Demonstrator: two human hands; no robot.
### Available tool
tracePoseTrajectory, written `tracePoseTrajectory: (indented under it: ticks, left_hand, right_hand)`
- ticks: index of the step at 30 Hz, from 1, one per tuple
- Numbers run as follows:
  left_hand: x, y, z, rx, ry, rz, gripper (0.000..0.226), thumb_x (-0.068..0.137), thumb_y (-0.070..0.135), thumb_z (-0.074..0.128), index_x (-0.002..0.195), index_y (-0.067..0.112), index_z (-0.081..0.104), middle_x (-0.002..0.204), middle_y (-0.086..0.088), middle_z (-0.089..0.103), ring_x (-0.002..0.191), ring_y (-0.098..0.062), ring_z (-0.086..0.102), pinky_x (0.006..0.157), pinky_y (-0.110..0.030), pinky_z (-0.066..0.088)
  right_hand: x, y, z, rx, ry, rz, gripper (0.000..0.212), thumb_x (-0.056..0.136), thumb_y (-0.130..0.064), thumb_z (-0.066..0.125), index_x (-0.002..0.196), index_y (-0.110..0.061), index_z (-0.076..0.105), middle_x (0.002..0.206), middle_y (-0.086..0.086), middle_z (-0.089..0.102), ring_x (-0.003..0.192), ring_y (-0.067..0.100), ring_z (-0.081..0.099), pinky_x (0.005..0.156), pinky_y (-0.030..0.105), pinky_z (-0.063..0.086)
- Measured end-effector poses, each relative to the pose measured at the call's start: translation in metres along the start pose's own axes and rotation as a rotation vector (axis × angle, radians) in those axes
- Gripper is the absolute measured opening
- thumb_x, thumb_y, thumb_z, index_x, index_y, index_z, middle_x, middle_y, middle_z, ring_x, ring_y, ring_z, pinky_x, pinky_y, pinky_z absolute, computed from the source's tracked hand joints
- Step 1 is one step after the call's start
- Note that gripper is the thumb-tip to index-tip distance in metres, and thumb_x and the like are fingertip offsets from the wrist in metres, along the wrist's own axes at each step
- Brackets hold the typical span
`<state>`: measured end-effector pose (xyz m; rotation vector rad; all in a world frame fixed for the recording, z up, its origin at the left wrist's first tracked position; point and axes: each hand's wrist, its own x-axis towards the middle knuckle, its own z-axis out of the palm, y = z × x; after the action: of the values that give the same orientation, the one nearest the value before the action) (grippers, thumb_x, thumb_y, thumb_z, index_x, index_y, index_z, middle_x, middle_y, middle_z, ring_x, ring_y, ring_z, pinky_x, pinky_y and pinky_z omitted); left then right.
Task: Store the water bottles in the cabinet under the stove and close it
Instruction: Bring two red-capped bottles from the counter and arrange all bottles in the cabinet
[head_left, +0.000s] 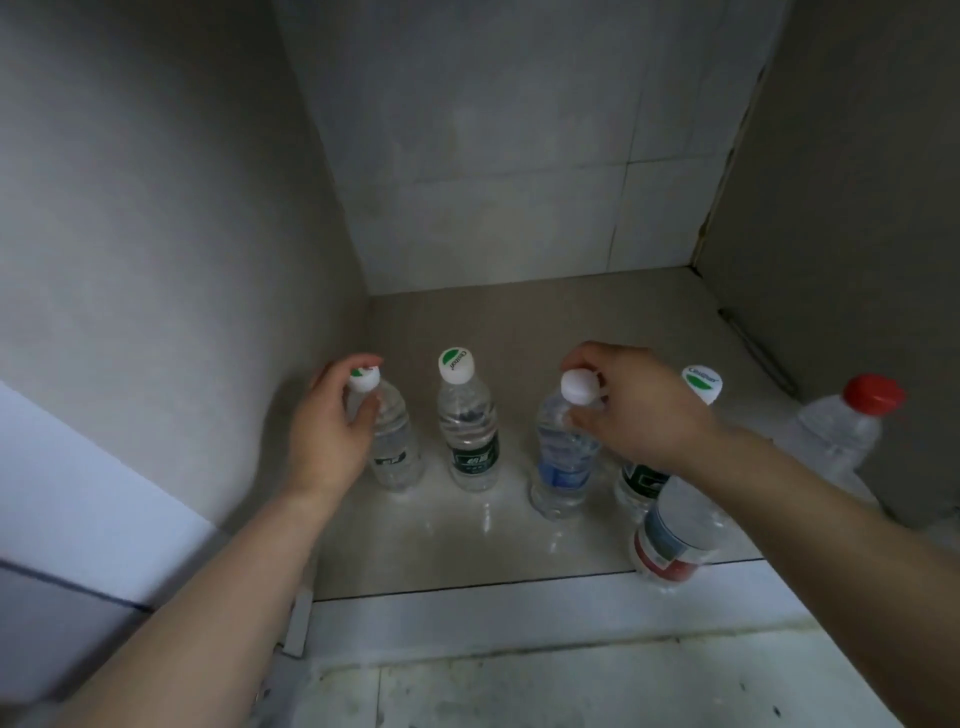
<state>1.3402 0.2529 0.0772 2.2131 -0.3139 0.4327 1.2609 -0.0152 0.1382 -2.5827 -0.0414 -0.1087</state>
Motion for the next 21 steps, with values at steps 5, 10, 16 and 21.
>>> tracePoseTrajectory:
  ticks: [5, 10, 16, 21]
  left_hand:
    - [0.007, 0.011, -0.013, 0.154, -0.130, -0.007, 0.037, 0.082, 0.005, 0.065, 0.114, 0.020, 0.056, 0.116, -0.010, 0.060, 0.102, -0.029, 0.059, 0.089, -0.031, 0.043]
    - [-0.004, 0.029, -0.025, 0.319, -0.158, 0.053, 0.054, 0.075, 0.007, 0.072, 0.126, 0.008, 0.051, 0.125, -0.015, 0.053, 0.116, -0.030, 0.049, 0.095, -0.019, 0.029]
    - [-0.013, 0.097, -0.031, 0.308, -0.113, 0.139, 0.055, 0.079, 0.018, 0.070, 0.129, 0.012, 0.048, 0.128, -0.012, 0.050, 0.114, -0.024, 0.050, 0.089, -0.020, 0.033]
    - [-0.020, 0.141, -0.001, 0.244, -0.239, 0.222, 0.048, 0.081, 0.026, 0.068, 0.126, 0.019, 0.051, 0.115, 0.002, 0.051, 0.096, -0.011, 0.053, 0.078, -0.024, 0.041]
  right_hand:
    - [-0.001, 0.005, -0.022, -0.116, -0.042, -0.117, 0.030, 0.077, -0.019, 0.069, 0.103, -0.006, 0.060, 0.100, 0.009, 0.064, 0.092, 0.025, 0.059, 0.074, 0.033, 0.046]
    - [-0.014, 0.020, -0.042, -0.128, 0.044, -0.235, 0.042, 0.078, -0.018, 0.070, 0.118, -0.014, 0.058, 0.114, 0.006, 0.062, 0.103, 0.019, 0.056, 0.079, 0.019, 0.035]
    - [-0.019, 0.051, -0.060, -0.153, -0.002, -0.117, 0.047, 0.076, -0.020, 0.072, 0.121, -0.016, 0.058, 0.123, 0.008, 0.055, 0.110, 0.021, 0.052, 0.079, 0.012, 0.027]
    - [-0.020, 0.067, -0.061, -0.102, -0.025, -0.016, 0.049, 0.075, -0.015, 0.073, 0.121, -0.015, 0.058, 0.119, 0.008, 0.060, 0.102, 0.020, 0.057, 0.071, 0.009, 0.029]
